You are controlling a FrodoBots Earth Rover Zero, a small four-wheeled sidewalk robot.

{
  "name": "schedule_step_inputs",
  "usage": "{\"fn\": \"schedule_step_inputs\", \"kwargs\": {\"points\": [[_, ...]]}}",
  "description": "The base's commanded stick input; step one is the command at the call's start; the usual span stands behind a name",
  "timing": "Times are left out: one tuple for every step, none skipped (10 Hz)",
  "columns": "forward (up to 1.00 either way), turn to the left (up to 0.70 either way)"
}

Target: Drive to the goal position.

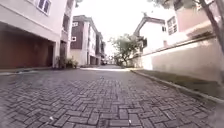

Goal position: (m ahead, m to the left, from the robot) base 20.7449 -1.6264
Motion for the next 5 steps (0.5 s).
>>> {"fn": "schedule_step_inputs", "kwargs": {"points": [[0.69,0.03],[0.69,0.03],[0.69,0.03],[0.69,0.03],[0.69,0.03]]}}
